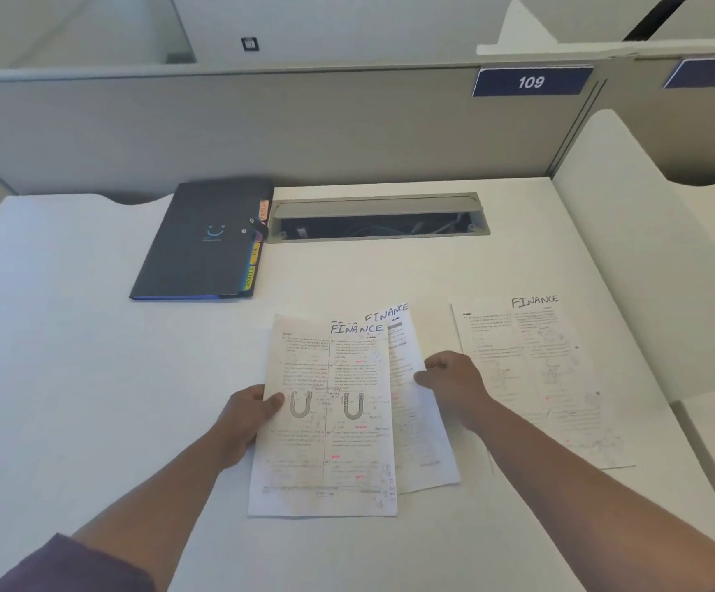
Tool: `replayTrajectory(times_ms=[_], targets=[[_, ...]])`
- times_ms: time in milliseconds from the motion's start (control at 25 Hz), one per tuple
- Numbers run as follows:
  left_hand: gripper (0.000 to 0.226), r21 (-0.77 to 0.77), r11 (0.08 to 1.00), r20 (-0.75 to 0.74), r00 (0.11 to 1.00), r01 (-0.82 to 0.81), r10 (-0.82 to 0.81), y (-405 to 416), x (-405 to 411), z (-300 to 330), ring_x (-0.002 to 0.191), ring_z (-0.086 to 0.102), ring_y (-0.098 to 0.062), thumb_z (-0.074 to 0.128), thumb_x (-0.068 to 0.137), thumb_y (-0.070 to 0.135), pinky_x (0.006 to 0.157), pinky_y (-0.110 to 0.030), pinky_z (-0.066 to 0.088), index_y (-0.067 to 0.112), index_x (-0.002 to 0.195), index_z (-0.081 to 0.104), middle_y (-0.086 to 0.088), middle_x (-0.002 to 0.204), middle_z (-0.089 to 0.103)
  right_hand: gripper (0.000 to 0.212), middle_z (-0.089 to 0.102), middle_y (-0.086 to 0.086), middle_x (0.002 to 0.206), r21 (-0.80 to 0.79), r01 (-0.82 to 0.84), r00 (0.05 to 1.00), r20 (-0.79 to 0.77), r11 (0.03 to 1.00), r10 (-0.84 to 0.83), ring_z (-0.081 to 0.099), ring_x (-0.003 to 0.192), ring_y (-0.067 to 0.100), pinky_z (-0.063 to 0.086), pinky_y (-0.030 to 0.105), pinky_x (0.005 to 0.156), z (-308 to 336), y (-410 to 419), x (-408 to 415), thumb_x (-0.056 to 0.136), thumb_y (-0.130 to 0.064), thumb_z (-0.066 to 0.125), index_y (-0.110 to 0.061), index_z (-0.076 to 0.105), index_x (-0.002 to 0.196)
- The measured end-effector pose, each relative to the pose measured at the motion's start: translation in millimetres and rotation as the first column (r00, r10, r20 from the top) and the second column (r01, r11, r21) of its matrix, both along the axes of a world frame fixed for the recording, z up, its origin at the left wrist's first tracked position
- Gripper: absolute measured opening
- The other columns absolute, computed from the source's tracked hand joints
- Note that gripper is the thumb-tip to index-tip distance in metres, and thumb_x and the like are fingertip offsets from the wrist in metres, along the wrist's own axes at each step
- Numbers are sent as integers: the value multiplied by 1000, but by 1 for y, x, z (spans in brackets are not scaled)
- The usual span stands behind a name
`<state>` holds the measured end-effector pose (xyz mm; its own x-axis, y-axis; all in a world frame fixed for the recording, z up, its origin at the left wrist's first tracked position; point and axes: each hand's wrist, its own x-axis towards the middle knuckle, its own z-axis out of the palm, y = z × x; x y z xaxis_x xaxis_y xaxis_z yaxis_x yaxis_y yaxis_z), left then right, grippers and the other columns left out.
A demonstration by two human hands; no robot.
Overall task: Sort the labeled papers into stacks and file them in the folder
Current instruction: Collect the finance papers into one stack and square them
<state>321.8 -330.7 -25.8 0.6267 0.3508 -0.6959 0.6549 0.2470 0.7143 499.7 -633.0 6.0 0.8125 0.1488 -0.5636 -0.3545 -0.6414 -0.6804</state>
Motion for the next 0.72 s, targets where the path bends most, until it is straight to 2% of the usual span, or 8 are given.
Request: replayTrajectory(times_ms=[80,120,240,360,440,600,720], targets=[[17,18,1000,0,1000,-6,6,-1,0,0,96,79,-30,62,105,16,85,-46,62,10,115,74,-10,108,81,11,74,4,96,60,-66,997,-30,996,68,65,83,21,50,34,73,1,0,-7,88,-13,70,-11,70,98],[16,21,1000,-1,1000,-9,9,-1,0,0,96,79,-30,62,105,16,85,-46,62,10,115,74,-10,108,81,7,74,4,94,66,-74,997,-26,995,76,64,81,22,49,33,70,1,1,-9,91,-12,64,-13,70,95],[16,32,999,-12,1000,-23,24,-2,0,0,94,79,-31,62,105,16,83,-46,63,10,115,74,-10,106,81,15,69,2,89,41,-21,999,51,999,19,56,70,20,41,28,60,5,-1,-9,95,-11,53,-10,68,95],[16,46,998,-13,999,-40,41,-3,1,-1,92,80,-30,62,105,17,79,-43,64,10,113,74,-9,103,82,17,60,6,78,3,63,982,180,998,-62,49,67,23,32,31,58,14,-16,11,97,-10,52,-2,62,86],[16,52,997,-12,998,-55,56,-4,3,-1,91,80,-30,62,105,17,78,-42,63,9,112,74,-9,102,82,21,58,4,73,-11,80,966,249,997,-74,48,66,23,30,30,57,26,-31,31,98,-11,52,-5,61,80],[17,72,995,-24,997,-75,77,-4,5,-4,95,79,-34,63,105,17,87,-49,63,6,110,74,-11,101,82,21,59,3,69,-42,69,945,323,997,-52,49,63,22,34,31,57,49,-58,74,97,-12,56,-4,66,80],[16,73,994,-34,996,-82,85,-3,5,-6,94,79,-34,64,104,18,89,-51,63,7,109,75,-11,100,82,19,68,8,79,-41,86,938,341,995,-67,57,71,25,43,33,67,60,-75,93,96,-14,59,-5,70,85]])
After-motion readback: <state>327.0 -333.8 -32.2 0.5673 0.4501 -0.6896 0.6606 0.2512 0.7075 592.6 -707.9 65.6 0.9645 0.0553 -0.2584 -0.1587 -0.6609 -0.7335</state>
